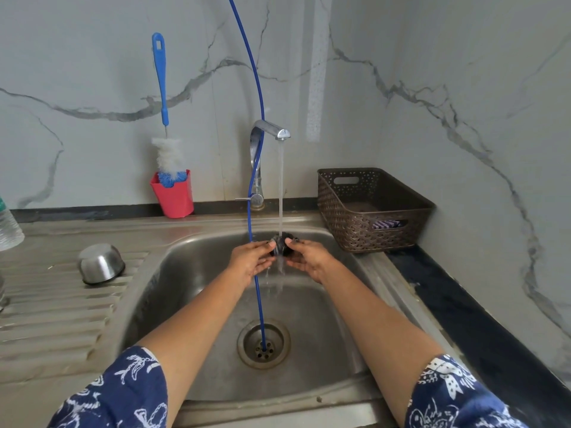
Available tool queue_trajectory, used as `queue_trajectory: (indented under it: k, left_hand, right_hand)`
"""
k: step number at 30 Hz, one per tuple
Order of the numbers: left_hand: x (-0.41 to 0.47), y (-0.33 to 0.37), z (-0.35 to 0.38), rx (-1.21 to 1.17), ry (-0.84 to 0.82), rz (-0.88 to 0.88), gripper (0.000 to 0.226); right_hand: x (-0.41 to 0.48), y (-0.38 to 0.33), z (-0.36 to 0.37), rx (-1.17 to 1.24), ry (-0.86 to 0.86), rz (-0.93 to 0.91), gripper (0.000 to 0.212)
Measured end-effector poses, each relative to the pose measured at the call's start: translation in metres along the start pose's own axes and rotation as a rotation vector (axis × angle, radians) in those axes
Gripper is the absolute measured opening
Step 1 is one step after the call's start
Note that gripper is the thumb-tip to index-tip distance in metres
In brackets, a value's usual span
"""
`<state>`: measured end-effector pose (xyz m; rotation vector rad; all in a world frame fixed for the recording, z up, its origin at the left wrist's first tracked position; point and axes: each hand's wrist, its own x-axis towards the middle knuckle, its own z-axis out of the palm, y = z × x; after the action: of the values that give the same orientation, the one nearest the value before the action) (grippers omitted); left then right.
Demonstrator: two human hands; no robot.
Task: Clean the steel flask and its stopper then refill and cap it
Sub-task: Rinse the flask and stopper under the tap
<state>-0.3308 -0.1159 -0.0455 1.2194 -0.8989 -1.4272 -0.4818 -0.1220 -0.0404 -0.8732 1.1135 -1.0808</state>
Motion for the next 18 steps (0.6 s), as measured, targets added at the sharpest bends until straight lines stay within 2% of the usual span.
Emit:
queue_trajectory:
  k: [3, 6, 10, 12, 18]
  left_hand:
    - [0.002, 0.003, 0.000, 0.095, 0.081, 0.123, 0.031]
    - [0.006, 0.005, 0.001, 0.271, 0.145, 0.305, 0.035]
    - [0.006, 0.009, 0.003, 0.523, 0.148, 0.480, 0.040]
    - [0.005, 0.011, 0.006, 0.586, 0.113, 0.518, 0.044]
    - [0.001, 0.013, 0.010, 0.648, 0.096, 0.543, 0.046]
  right_hand:
    - [-0.002, 0.002, 0.002, 0.014, -0.027, 0.068, 0.011]
    - [-0.005, 0.001, 0.005, 0.075, -0.056, 0.115, 0.011]
    - [-0.007, -0.002, 0.003, 0.166, -0.061, 0.138, 0.026]
    - [-0.006, -0.002, 0.000, 0.201, -0.047, 0.144, 0.033]
    - [-0.004, -0.002, -0.004, 0.256, -0.035, 0.150, 0.034]
